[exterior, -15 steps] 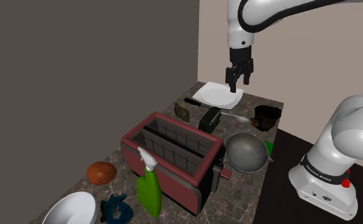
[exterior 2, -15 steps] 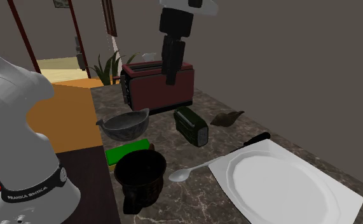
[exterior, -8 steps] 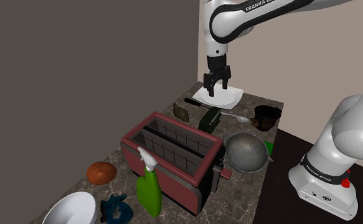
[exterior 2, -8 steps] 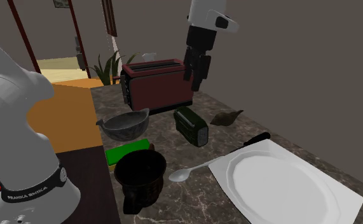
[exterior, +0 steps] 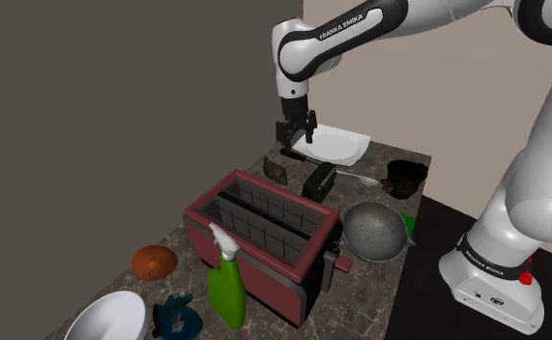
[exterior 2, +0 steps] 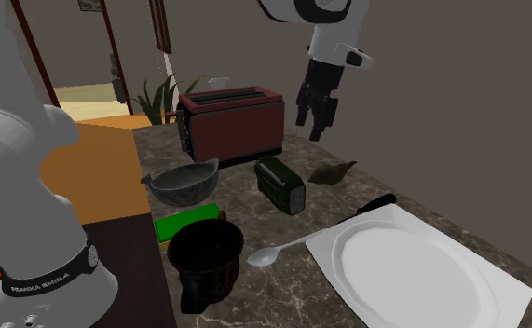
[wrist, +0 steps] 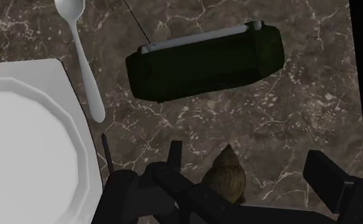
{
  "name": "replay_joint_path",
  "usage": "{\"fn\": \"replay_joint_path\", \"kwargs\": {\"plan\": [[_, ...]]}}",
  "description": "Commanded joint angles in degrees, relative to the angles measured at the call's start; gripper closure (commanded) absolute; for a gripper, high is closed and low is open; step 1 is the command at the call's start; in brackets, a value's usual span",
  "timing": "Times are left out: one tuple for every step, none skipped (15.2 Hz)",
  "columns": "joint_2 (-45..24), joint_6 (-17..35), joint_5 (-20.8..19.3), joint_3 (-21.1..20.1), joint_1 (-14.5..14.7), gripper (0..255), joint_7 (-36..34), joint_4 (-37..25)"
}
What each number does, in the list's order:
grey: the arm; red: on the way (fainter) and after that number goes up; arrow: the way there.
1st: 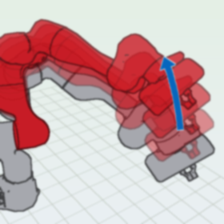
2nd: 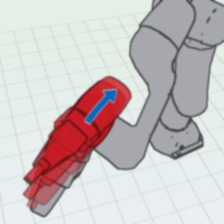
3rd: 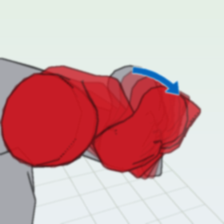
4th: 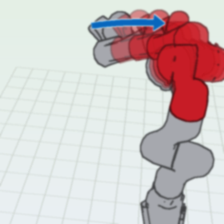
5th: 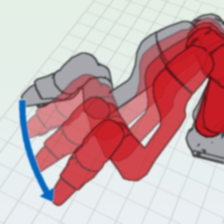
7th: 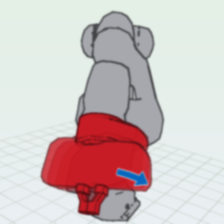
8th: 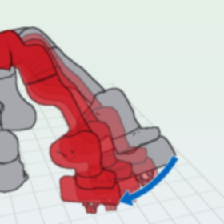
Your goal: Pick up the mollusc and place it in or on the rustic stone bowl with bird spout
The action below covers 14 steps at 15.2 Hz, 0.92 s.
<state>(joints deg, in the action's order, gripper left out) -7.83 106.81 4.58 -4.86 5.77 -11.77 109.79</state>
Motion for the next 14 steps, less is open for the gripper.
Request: {"fn": "replay_joint_path", "kwargs": {"plan": [[-4.3,0.3,0.0,-0.1,0.2,0,0.0,-4.0],[-6.6,0.3,0.0,-0.2,0.3,0,-0.2,-6.4],[-8.9,0.1,0.0,-0.3,0.5,0,-0.4,-8.8],[-11.2,-0.1,0.0,-0.5,0.7,0,-0.6,-11.4],[-13.5,-0.4,0.0,-0.6,1.0,0,-0.8,-14.1],[-15.9,-0.7,0.0,-0.6,1.2,0,-1.0,-16.9],[-18.4,-1.2,-0.1,-0.7,1.4,0,-1.2,-19.9],[-20.9,-1.8,-0.1,-0.8,1.7,0,-1.4,-23.0],[-23.5,-2.5,-0.2,-0.9,1.9,0,-1.6,-26.3],[-26.2,-3.3,-0.3,-0.9,2.2,0,-1.8,-29.9],[-29.0,-4.3,-0.3,-1.0,2.5,0,-2.0,-33.7],[-32.0,-5.5,-0.4,-1.0,2.8,0,-2.2,-37.9],[-35.1,-6.8,-0.5,-1.1,3.2,0,-2.4,-42.4],[-35.0,-6.0,-0.5,-1.1,3.2,0,-2.4,-41.6]]}}
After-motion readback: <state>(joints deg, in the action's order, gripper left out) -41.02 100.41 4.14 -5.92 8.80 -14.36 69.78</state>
